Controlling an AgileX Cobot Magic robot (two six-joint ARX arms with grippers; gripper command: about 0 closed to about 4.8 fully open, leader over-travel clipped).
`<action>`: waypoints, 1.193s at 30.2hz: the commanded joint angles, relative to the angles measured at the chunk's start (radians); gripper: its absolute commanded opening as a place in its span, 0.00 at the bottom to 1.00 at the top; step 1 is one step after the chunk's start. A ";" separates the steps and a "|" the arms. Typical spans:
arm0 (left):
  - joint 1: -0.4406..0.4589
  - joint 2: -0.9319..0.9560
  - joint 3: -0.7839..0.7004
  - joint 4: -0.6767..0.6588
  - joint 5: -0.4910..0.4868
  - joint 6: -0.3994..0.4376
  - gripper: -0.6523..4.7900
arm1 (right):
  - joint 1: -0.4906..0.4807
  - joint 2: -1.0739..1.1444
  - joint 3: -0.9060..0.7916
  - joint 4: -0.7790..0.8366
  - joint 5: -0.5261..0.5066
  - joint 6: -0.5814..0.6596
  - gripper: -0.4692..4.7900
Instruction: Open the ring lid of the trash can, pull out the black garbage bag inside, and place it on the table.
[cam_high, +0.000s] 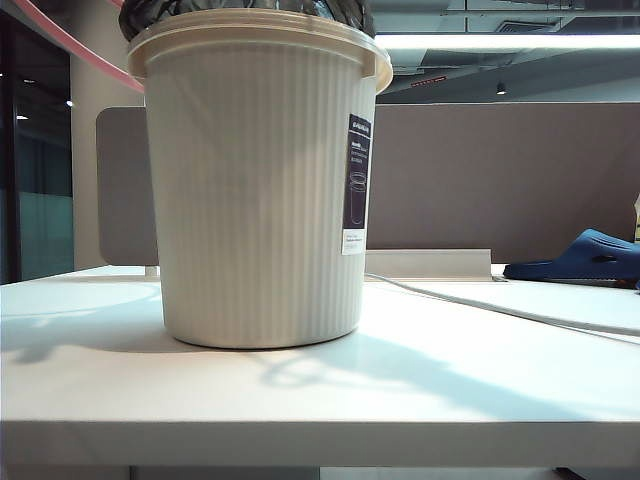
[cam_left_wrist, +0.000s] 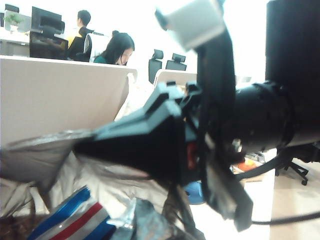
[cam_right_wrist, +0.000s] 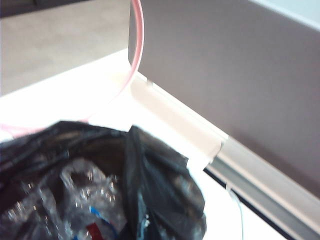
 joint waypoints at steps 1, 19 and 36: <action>-0.001 -0.005 0.005 0.033 0.007 -0.017 0.11 | 0.001 -0.011 0.045 0.017 -0.003 0.014 0.08; 0.000 -0.007 0.006 0.277 0.003 -0.149 0.11 | 0.001 -0.012 0.221 -0.003 -0.039 0.029 0.08; 0.000 -0.019 0.163 0.211 0.033 -0.205 0.11 | 0.001 -0.019 0.307 0.053 -0.093 0.078 0.08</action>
